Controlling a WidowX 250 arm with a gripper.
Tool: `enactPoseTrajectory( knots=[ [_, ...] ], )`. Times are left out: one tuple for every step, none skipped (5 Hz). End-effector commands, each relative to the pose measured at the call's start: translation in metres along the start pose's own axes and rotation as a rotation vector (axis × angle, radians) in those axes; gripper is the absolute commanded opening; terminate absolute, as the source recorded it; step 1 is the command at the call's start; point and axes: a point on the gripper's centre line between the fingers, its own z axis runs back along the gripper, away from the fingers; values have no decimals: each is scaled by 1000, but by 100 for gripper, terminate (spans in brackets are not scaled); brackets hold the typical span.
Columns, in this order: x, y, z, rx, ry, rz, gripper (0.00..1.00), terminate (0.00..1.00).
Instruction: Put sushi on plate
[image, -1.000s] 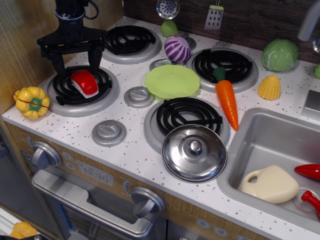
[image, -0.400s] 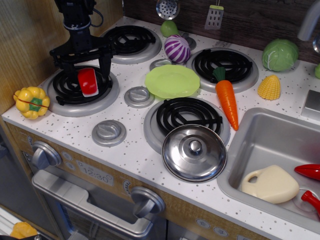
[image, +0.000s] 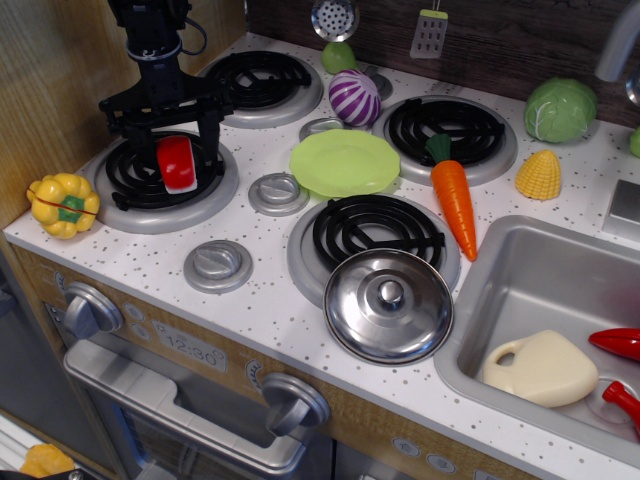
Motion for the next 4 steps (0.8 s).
enactPoseTrajectory(
  knots=[
    [9, -4, 14, -26, -16, -77, 0, 0],
    [9, -5, 15, -39, -19, -98, 0, 0],
    [8, -6, 15, -37, -38, -127, 0, 0],
    [-12, -51, 60, -60, -39, -148, 0, 0]
  ],
)
